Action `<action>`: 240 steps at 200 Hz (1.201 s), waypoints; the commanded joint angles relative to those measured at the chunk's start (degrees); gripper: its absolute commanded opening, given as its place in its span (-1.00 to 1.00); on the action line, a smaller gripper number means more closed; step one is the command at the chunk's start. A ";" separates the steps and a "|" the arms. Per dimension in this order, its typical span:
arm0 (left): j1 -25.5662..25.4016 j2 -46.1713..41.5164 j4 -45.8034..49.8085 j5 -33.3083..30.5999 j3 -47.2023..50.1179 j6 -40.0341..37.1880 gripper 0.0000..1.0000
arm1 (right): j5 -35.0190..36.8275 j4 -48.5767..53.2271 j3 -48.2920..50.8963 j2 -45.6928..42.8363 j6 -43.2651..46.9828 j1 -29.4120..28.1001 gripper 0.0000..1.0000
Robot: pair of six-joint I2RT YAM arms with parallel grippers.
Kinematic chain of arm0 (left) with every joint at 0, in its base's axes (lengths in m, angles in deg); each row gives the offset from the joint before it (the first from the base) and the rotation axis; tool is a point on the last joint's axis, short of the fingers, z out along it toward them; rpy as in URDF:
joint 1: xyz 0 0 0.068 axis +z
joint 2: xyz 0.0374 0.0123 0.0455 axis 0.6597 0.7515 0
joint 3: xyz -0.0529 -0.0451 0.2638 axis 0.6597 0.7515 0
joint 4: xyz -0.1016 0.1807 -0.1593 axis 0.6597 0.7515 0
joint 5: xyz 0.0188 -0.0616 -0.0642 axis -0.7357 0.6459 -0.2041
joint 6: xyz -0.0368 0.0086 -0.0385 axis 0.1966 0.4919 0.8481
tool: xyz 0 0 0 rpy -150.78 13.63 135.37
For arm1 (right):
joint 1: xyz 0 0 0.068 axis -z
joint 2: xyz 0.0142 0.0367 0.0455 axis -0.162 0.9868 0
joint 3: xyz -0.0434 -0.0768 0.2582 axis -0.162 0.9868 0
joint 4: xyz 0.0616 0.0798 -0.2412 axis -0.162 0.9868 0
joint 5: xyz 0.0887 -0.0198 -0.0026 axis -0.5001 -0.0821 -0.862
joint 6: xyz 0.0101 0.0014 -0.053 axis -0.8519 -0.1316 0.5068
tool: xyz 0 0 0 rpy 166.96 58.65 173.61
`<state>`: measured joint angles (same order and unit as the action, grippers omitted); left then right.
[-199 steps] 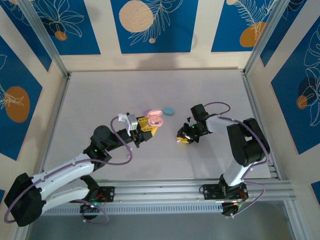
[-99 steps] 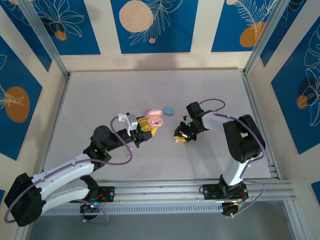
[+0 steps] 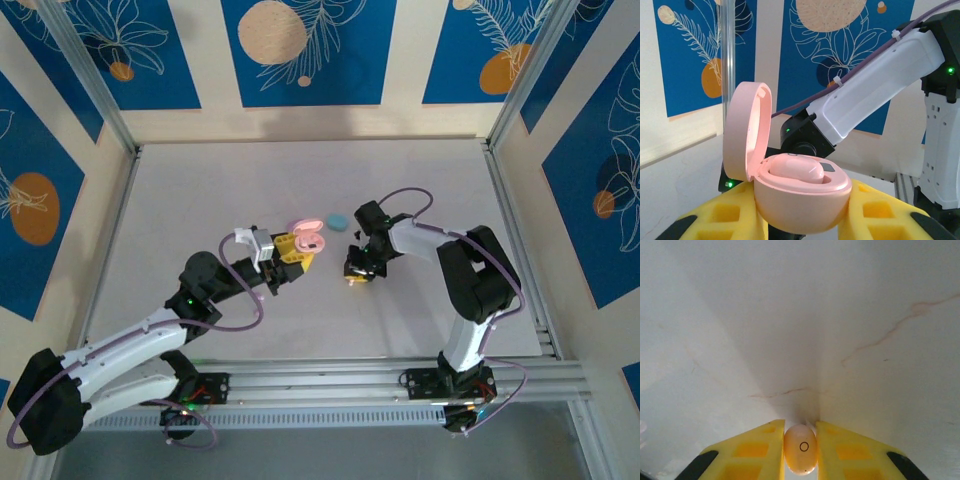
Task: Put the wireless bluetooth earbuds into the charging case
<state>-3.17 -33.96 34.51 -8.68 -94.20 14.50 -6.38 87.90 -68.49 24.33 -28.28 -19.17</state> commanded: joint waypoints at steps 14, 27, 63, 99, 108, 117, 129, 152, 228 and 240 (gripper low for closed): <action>-0.44 -1.23 -0.77 -1.24 -0.40 -1.34 -0.60 | 2.45 3.68 -1.43 -3.95 0.57 -1.57 -0.58; -0.45 -1.32 -0.76 -1.37 -0.27 -1.43 -0.60 | 3.55 4.47 -1.25 -7.05 0.13 -1.57 -0.59; -0.40 -1.25 -0.94 -1.82 -0.09 -1.56 -0.60 | 5.05 6.52 -1.38 -15.95 -0.92 -1.57 -0.60; -0.44 -1.09 -0.94 -1.98 0.00 -1.69 -0.60 | 5.56 7.95 -2.54 -24.26 -1.40 -1.61 -0.60; -0.45 -0.94 -0.94 -1.82 0.00 -1.69 -0.60 | 5.49 7.88 -2.82 -26.52 -1.54 -1.66 -0.61; -0.46 -0.81 -0.85 -1.73 0.00 -1.73 -0.60 | 5.39 7.87 -3.23 -28.88 -1.66 -1.70 -0.61; -0.46 -0.65 -0.85 -1.59 0.01 -1.78 -0.60 | 4.89 7.96 -4.19 -31.69 -1.38 -1.91 -0.60; -0.39 -0.43 -0.80 -0.86 -0.09 -2.11 -0.60 | 4.41 8.04 -6.97 -36.25 0.33 -3.28 -0.60; -0.43 0.49 -0.69 1.56 -0.52 -2.01 -0.60 | 3.91 5.93 -14.83 -40.31 7.34 -12.63 -0.60; -0.47 0.47 -0.52 1.79 -0.66 -1.96 -0.60 | 4.13 5.78 -15.59 -39.96 8.46 -14.09 -0.60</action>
<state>-3.17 -33.50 34.57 -8.88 -94.20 13.63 -2.18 94.02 -82.02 -16.19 -23.49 -30.82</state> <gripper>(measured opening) 0.313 0.200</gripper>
